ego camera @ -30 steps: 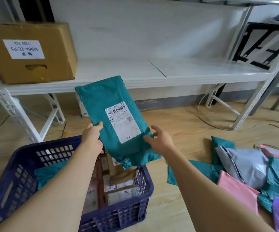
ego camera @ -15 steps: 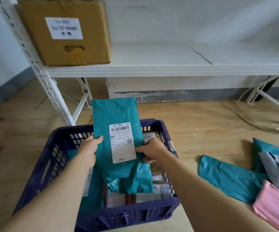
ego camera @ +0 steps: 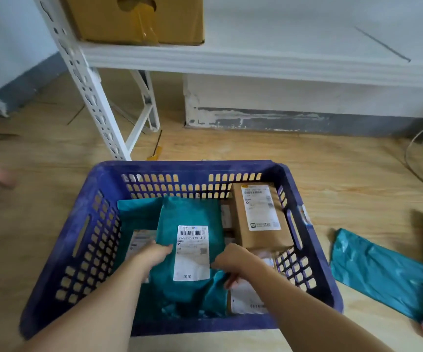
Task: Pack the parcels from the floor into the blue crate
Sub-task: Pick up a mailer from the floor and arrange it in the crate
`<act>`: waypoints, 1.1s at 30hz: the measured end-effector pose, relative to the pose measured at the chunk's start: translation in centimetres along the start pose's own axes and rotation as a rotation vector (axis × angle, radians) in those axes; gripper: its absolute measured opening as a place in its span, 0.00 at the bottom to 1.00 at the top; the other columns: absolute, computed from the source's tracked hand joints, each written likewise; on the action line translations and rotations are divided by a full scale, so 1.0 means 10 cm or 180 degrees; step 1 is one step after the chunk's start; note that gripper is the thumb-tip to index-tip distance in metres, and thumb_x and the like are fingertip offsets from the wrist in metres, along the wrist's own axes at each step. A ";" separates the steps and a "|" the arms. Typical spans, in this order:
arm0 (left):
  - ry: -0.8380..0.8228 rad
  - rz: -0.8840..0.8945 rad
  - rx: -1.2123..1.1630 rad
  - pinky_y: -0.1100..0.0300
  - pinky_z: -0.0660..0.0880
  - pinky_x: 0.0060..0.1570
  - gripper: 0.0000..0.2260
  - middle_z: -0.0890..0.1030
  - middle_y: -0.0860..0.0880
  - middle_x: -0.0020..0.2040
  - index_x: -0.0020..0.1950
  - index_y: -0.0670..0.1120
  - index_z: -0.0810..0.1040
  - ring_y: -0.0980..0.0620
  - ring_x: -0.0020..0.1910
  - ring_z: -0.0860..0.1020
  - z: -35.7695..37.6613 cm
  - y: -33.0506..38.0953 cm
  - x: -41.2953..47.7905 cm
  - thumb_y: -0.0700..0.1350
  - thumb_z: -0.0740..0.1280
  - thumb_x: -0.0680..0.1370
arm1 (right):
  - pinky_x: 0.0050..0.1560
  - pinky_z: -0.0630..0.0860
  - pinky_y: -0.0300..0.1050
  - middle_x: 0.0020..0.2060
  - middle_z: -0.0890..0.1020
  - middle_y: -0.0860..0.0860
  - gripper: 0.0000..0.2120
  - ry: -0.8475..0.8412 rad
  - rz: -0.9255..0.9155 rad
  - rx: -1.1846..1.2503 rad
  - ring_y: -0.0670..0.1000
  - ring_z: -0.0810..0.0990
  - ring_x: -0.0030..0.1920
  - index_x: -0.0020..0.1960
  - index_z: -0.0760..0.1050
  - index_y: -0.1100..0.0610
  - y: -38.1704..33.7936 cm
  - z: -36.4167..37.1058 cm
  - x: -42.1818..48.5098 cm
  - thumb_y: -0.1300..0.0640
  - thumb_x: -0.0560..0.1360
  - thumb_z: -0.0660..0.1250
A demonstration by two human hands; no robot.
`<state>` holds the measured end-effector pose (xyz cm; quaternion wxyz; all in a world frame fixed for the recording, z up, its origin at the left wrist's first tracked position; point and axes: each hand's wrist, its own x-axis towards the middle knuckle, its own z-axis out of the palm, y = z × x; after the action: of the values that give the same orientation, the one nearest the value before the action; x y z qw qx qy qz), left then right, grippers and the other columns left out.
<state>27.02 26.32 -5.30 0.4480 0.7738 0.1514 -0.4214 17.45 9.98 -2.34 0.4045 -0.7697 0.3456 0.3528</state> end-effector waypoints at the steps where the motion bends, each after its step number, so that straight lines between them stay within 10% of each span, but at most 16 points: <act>1: -0.0058 -0.0083 -0.0049 0.42 0.78 0.53 0.13 0.80 0.38 0.56 0.63 0.42 0.72 0.39 0.53 0.79 0.02 -0.02 0.00 0.43 0.62 0.80 | 0.37 0.80 0.46 0.35 0.80 0.58 0.08 0.0073 0.0057 0.0007 0.52 0.77 0.28 0.41 0.70 0.62 0.00 0.02 0.04 0.60 0.77 0.60; 5: -0.0220 -0.0269 -0.0270 0.51 0.78 0.23 0.11 0.79 0.42 0.50 0.63 0.47 0.66 0.44 0.40 0.80 0.04 -0.03 0.04 0.42 0.61 0.81 | 0.31 0.78 0.42 0.34 0.80 0.58 0.11 0.0336 0.0130 -0.0198 0.51 0.77 0.24 0.54 0.72 0.67 -0.03 0.06 0.15 0.62 0.78 0.57; 9: -0.0093 -0.0190 0.0429 0.40 0.78 0.49 0.24 0.74 0.42 0.64 0.71 0.50 0.57 0.39 0.55 0.78 0.04 -0.13 0.19 0.50 0.63 0.79 | 0.46 0.80 0.47 0.56 0.79 0.60 0.18 0.0473 -0.0018 -0.0757 0.57 0.83 0.48 0.65 0.65 0.64 -0.03 0.13 0.23 0.58 0.78 0.59; 14: 0.0140 -0.0003 0.1646 0.49 0.67 0.66 0.35 0.60 0.43 0.75 0.78 0.48 0.42 0.40 0.70 0.65 0.08 -0.17 0.26 0.54 0.61 0.79 | 0.56 0.76 0.50 0.62 0.75 0.60 0.27 0.0653 -0.0341 -0.1343 0.59 0.75 0.61 0.70 0.57 0.59 -0.01 0.21 0.34 0.56 0.76 0.64; 26: 0.0274 -0.0346 0.1043 0.51 0.69 0.66 0.42 0.68 0.40 0.69 0.74 0.39 0.54 0.41 0.66 0.71 0.11 -0.19 0.31 0.47 0.75 0.69 | 0.57 0.75 0.53 0.64 0.72 0.62 0.48 -0.0090 -0.0506 -0.2176 0.61 0.75 0.61 0.76 0.35 0.60 -0.16 0.46 0.43 0.62 0.73 0.69; 33: -0.1210 -0.1379 0.2346 0.62 0.72 0.56 0.28 0.68 0.44 0.72 0.73 0.40 0.59 0.52 0.64 0.74 0.05 -0.22 0.06 0.52 0.63 0.79 | 0.60 0.75 0.55 0.67 0.68 0.63 0.47 -0.0279 -0.0322 -0.1847 0.61 0.75 0.62 0.76 0.34 0.59 -0.22 0.45 0.52 0.66 0.73 0.67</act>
<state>25.78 27.09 -7.10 0.0647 0.7410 0.0649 -0.6652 20.73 13.53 -7.74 0.1992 -0.8534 0.1737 0.4492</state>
